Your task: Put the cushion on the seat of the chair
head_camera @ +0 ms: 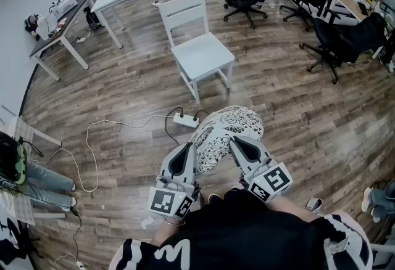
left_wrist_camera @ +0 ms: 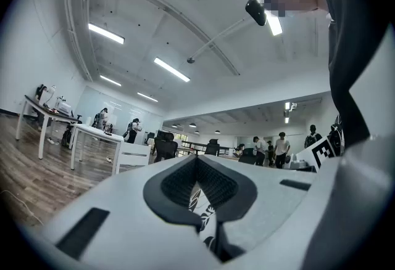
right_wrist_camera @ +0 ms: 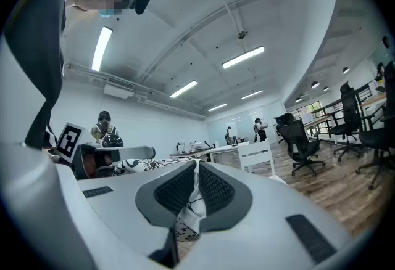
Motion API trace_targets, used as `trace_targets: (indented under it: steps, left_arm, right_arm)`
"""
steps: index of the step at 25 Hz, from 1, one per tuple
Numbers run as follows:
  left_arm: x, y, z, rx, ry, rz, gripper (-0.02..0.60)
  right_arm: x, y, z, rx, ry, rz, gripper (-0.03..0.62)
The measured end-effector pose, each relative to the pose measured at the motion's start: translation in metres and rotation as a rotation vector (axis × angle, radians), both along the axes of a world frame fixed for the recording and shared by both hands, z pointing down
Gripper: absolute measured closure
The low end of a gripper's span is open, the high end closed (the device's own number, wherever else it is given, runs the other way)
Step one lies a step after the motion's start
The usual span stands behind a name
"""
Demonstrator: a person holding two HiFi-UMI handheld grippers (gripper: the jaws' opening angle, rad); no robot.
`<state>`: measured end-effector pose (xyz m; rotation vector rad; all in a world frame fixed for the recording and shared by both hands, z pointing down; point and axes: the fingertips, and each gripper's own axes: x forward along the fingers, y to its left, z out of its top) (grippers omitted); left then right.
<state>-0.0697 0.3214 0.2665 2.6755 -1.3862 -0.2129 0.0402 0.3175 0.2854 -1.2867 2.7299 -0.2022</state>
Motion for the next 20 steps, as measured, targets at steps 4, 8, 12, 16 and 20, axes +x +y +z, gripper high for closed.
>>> trace_targets:
  steps: [4, 8, 12, 16, 20]
  left_arm:
    - [0.001, 0.001, 0.0007, 0.0, 0.001, 0.001, 0.575]
    - [0.0, 0.0021, 0.0005, 0.001, 0.002, 0.002, 0.575]
    - [0.0006, 0.0012, 0.0003, 0.004, 0.002, -0.002, 0.575]
    - [-0.0013, 0.0009, -0.0001, 0.007, 0.005, -0.001, 0.575]
    - [-0.0055, 0.0015, -0.0008, 0.012, 0.01, 0.001, 0.575]
  right_arm:
    - [0.0003, 0.0009, 0.0002, 0.002, 0.001, -0.002, 0.56]
    - [-0.0012, 0.0019, 0.0016, -0.002, 0.004, -0.003, 0.56]
    - [-0.0002, 0.0005, 0.0025, -0.004, 0.005, -0.004, 0.56]
    - [-0.0019, 0.0, 0.0026, -0.003, 0.007, -0.004, 0.56]
    - [-0.0012, -0.0016, 0.0014, -0.007, -0.021, 0.018, 0.559]
